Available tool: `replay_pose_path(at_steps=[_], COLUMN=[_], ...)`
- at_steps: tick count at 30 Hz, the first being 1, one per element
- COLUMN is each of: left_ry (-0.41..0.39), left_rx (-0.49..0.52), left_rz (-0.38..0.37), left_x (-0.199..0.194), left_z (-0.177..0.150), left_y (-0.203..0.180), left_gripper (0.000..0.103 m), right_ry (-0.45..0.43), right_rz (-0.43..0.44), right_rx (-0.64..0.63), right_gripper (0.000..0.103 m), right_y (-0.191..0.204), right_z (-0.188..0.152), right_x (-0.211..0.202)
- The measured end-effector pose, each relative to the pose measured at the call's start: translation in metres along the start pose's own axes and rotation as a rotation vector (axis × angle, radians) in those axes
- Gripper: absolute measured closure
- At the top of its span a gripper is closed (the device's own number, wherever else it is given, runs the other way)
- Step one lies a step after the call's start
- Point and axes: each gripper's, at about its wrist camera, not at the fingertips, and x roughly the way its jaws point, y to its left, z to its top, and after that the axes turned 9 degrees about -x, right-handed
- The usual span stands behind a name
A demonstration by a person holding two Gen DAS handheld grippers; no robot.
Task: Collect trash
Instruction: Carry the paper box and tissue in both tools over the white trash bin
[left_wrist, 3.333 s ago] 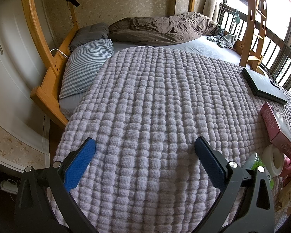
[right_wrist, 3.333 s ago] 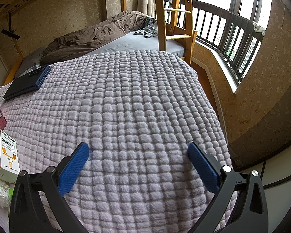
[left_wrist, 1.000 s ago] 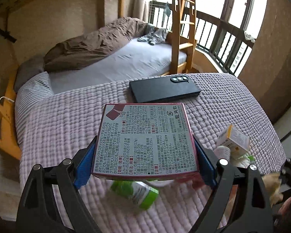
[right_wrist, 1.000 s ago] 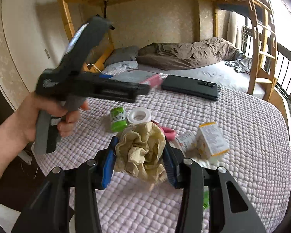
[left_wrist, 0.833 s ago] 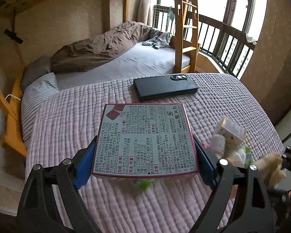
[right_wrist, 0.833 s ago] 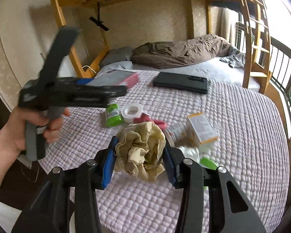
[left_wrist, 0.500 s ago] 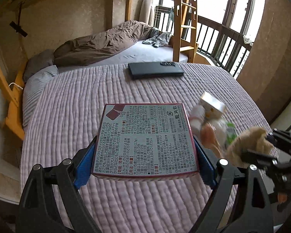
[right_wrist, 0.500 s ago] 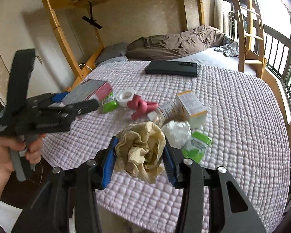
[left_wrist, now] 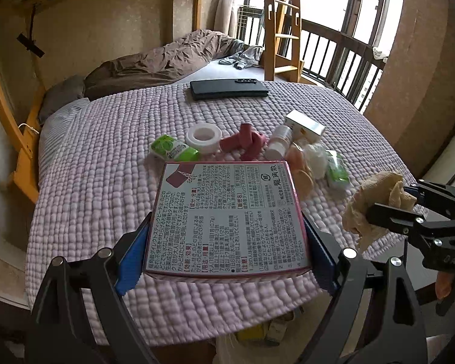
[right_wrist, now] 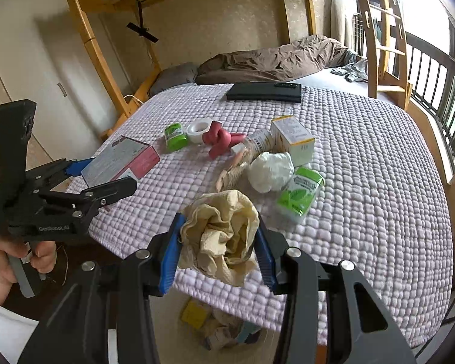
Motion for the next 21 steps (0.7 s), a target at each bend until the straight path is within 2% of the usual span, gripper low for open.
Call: replay_pose_path(at_steps=[21], left_ry=[0.033], left_rx=[0.077], left_rz=[-0.147], left_x=[-0.035], left_z=[-0.046], left_y=[-0.018], left_gripper=[0.013], right_ry=[0.013], right_rz=[0.082], right_rx=[0.021], right_gripper=[0.059], right_y=[0.011], right_z=[-0.042], right_x=[-0.035])
